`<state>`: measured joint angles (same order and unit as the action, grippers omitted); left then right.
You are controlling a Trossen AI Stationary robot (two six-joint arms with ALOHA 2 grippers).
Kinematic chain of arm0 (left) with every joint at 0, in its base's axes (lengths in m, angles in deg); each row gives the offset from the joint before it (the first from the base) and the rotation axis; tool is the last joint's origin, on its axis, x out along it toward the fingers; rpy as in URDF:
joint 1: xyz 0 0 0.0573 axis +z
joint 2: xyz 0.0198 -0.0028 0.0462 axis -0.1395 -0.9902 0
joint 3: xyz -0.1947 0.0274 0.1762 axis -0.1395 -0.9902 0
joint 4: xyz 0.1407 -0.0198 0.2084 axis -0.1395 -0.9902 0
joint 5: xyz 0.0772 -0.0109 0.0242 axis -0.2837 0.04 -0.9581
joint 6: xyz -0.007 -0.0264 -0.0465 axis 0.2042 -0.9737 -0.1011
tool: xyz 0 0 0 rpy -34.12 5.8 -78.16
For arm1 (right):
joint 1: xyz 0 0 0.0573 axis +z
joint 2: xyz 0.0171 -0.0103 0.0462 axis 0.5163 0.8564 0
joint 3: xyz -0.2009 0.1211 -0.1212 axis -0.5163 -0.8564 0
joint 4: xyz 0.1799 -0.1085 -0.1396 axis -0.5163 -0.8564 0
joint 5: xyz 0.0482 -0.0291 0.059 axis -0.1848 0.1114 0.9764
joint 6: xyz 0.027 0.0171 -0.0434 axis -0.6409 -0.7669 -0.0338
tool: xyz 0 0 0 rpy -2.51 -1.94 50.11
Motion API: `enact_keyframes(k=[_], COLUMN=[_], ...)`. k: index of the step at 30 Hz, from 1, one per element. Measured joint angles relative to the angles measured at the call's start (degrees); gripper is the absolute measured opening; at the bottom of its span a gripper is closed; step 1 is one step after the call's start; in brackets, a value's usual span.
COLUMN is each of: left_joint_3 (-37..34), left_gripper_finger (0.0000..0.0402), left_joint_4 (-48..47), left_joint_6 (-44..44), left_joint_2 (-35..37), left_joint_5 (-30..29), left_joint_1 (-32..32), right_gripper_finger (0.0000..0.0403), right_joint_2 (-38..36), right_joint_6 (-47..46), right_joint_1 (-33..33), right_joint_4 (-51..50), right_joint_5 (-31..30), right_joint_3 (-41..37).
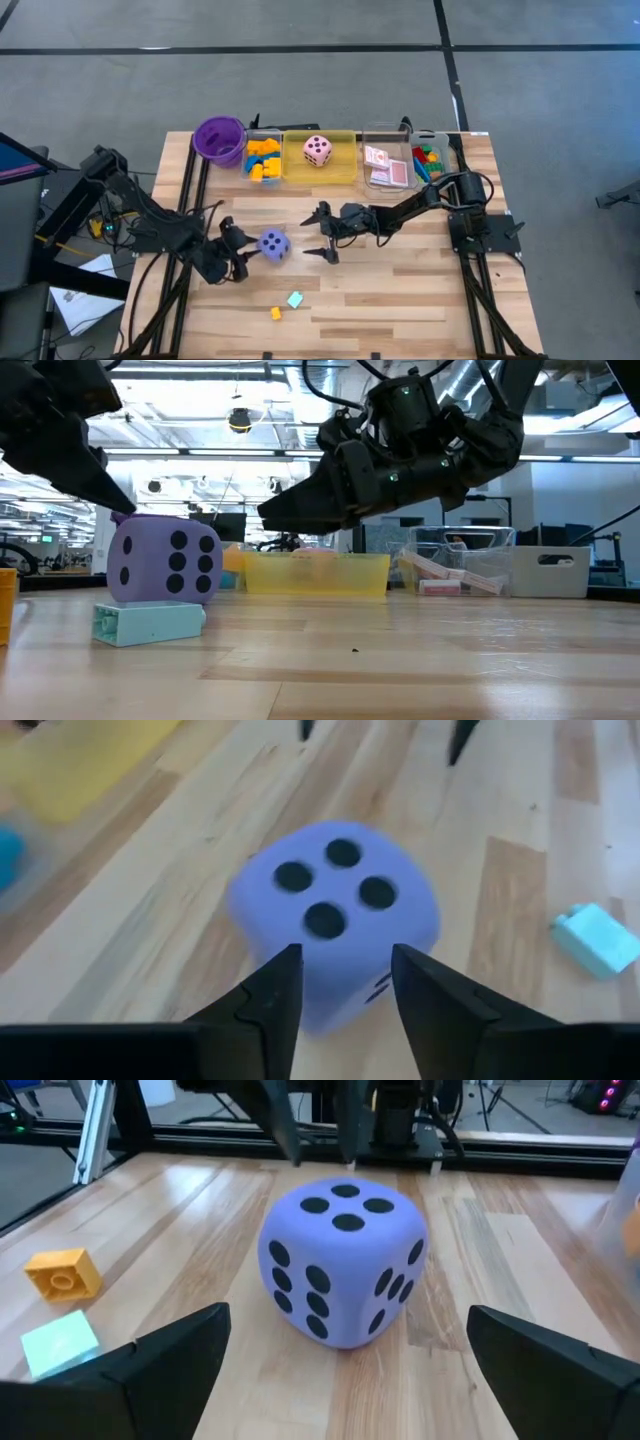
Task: Pick & Place Toys
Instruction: Put the violet dice into the yellow transparent bin
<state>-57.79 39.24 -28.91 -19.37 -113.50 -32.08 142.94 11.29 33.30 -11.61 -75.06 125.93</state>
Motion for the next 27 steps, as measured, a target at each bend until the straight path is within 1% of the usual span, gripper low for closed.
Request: enact_keyframes(k=[5,8,11,16,22,27], left_joint_3=[0.0,0.0,-0.36,-2.39,-4.8,-4.81], left_gripper_finger=[0.0131,0.0122,0.0114,0.0096,0.0073,0.0059], left_joint_4=[-8.13,-9.93,-9.17,-7.86,-2.79,3.18], left_joint_6=[-6.39,-8.46,-8.71,-14.44,-14.86,-11.83], left_joint_2=[1.95,2.11,1.59,-0.28,-1.09,-1.07], left_joint_5=[0.18,0.19,0.19,0.55,4.62,9.85], left_joint_1=[0.0,0.0,0.36,2.79,5.09,5.09], right_gripper_finger=[0.04,0.04,0.04,0.04,0.04,0.04], right_joint_2=[0.0,0.0,0.0,0.0,0.0,0.0], right_joint_6=[-0.1,-1.1,-1.52,-1.52,-1.52,-1.52], right_joint_1=[0.07,0.07,0.03,0.03,0.03,0.03], right_joint_4=[-1.77,-2.07,-1.99,-1.93,-1.89,-1.86], right_joint_5=[0.0,0.0,0.0,0.0,0.0,0.0], right_joint_3=[0.01,0.01,0.01,0.01,0.01,0.01])
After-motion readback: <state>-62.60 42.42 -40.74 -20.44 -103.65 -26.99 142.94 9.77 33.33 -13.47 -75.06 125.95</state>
